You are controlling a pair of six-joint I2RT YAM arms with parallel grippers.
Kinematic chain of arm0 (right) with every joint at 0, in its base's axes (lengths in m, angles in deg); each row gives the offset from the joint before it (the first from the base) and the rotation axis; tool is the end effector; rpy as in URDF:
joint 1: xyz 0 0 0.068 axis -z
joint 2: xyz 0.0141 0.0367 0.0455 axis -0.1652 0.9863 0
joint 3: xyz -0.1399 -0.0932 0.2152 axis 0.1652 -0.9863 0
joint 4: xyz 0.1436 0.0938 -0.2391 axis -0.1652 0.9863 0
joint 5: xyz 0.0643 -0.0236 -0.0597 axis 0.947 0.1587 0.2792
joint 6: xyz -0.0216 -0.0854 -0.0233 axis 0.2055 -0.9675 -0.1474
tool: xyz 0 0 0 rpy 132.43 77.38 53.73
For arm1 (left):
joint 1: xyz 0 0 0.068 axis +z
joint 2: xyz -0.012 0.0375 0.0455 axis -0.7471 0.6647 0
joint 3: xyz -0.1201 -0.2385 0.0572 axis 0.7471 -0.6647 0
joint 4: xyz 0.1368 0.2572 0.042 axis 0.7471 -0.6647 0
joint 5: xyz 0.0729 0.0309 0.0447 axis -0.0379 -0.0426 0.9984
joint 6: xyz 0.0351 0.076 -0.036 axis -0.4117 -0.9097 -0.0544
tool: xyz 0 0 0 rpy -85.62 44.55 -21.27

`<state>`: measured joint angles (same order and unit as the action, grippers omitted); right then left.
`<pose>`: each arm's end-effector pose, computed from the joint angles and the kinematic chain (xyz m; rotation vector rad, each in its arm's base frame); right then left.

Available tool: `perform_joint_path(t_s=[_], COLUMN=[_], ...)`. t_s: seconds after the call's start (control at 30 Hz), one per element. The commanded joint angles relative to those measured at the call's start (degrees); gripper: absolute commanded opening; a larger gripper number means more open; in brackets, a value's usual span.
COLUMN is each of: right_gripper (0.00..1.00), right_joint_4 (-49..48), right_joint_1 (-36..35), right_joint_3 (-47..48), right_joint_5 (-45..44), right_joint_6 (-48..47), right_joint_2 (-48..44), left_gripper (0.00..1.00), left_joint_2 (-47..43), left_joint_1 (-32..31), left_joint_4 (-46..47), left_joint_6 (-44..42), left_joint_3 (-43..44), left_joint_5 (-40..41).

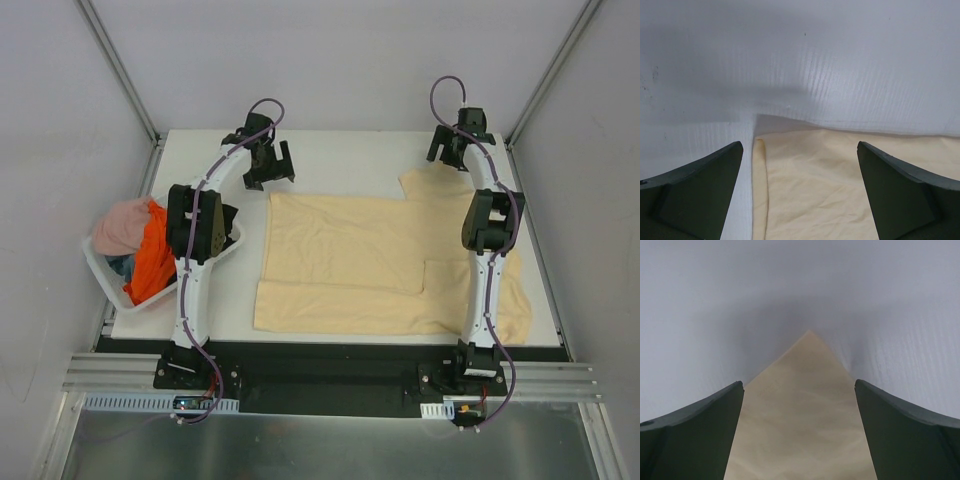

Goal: Fold and stack the t-shirts
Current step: Grap the side of the flattened tshirt furthest away from the robot with both arms

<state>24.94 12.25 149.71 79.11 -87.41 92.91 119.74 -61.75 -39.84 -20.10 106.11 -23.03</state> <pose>0.6436 -0.0339 0.1524 -0.0155 2.3043 -0.1055 0.5643 -0.1430 0.1641 -0.1907 2.4779 -0.4086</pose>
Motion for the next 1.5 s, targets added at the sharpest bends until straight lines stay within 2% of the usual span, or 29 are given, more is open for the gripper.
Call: perform_joint_path(t_s=[0.0,0.1,0.23,0.3,0.4,0.63,0.73,0.77,0.97,1.0,1.13,1.17,1.2,1.23,1.27,1.47], right_gripper=[0.99,0.94,0.79,0.75,0.75,0.79,0.76,0.74,0.56,0.48,0.31,0.24,0.23,0.14,0.01,0.01], right_joint_4=[0.39,0.74,2.59,2.67,3.11,10.83,14.17,14.19,17.35,17.53,17.35,17.44,17.44,17.27,17.18,11.04], right_joint_1=[-0.37,-0.63,-0.55,-0.55,-0.20,1.30,0.60,-0.45,-2.57,-3.79,-3.97,-4.06,-4.06,-4.06,-4.06,-3.97], right_joint_3=[2.99,3.52,5.72,5.71,5.80,5.28,5.19,3.71,4.84,4.75,4.84,4.84,4.84,4.84,4.75,0.01], right_joint_5=[1.54,3.82,4.70,5.66,7.60,4.53,2.51,-2.02,-7.16,-7.25,-5.32,-5.14,-4.97,-3.92,-3.74,-1.45], right_joint_6=[0.30,-0.67,-0.85,-1.02,-0.85,0.39,-2.50,-4.17,-9.54,-9.81,-10.87,-10.95,-11.04,-11.30,-11.31,-10.78], right_joint_2=[-0.04,0.31,1.54,1.45,1.71,1.89,1.98,1.72,2.59,2.51,2.59,2.59,2.59,2.59,2.51,-1.35], left_gripper=[0.99,0.99,0.99,0.99,0.99,0.99,0.99,0.99,0.99,0.99,0.99,0.99,0.99,0.99,0.99,0.95], left_joint_2=[-0.23,-0.23,-0.14,-0.32,-0.58,-1.55,-1.38,-1.29,-1.46,-1.55,-1.47,-1.38,-1.38,-1.20,-1.03,-0.33], left_joint_1=[0.49,0.75,1.37,1.46,1.72,1.90,1.90,1.90,1.90,1.90,1.81,1.89,1.90,1.90,1.90,1.98], left_joint_4=[-0.49,-0.49,-0.41,-0.40,-0.41,-0.40,-0.40,-0.40,-0.40,-0.40,-0.40,-0.49,-0.41,-0.40,-0.40,-0.40], left_joint_6=[0.75,0.75,1.19,1.28,1.19,1.20,1.19,1.19,1.19,1.19,0.84,0.76,0.84,0.84,0.93,1.45], left_joint_3=[0.27,-0.17,-0.08,-0.26,-0.61,-1.58,-1.67,-1.67,-2.02,-2.10,-1.93,-1.84,-1.75,-1.58,-1.40,-0.18], left_joint_5=[-0.15,0.55,-0.24,-0.24,0.02,-0.68,-0.77,-0.77,-0.59,-0.59,0.02,-0.06,-0.24,-0.50,-0.68,-1.12])
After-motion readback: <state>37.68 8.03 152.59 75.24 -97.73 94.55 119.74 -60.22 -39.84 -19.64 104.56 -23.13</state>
